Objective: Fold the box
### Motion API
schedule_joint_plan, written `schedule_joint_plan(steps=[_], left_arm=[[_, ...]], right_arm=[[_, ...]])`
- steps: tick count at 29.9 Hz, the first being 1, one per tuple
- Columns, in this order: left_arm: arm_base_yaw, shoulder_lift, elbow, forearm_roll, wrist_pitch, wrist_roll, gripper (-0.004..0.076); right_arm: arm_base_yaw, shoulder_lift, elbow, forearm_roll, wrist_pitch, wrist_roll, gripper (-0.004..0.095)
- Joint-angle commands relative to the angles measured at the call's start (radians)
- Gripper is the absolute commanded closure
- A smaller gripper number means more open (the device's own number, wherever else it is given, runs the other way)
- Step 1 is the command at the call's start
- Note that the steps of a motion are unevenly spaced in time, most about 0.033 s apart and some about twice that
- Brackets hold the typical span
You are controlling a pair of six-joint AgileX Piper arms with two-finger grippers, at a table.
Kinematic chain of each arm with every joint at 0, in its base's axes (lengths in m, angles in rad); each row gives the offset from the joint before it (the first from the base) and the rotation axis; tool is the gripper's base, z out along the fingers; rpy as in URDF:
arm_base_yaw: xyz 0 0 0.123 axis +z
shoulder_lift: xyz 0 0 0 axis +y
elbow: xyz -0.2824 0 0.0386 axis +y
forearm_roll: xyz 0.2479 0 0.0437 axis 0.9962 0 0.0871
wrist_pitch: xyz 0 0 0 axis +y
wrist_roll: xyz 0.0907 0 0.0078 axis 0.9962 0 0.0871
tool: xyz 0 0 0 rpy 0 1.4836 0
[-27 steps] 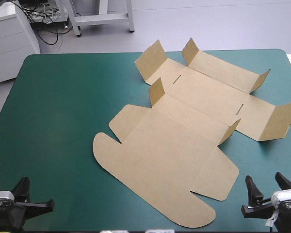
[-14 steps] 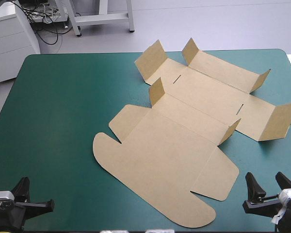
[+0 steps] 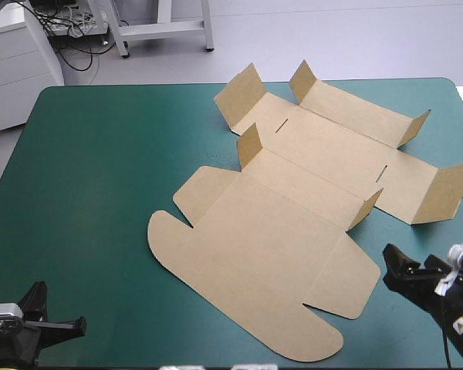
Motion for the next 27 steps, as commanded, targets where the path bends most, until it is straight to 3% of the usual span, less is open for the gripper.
schedule_joint_plan(steps=[1,15,27], left_arm=[[-0.007,-0.016,-0.018,-0.010,-0.075,-0.005,0.0756],[-0.007,-0.016,-0.018,-0.010,-0.075,-0.005,0.0756],[-0.007,-0.016,-0.018,-0.010,-0.075,-0.005,0.0756]], right_arm=[[0.002,0.169,-0.105,0.008,-0.099,-0.001,0.0174],[0.002,0.775,-0.383,0.061,-0.037,0.032,0.0174],[0.002,1.054,-0.461,0.073,-0.022,0.092,0.0174]])
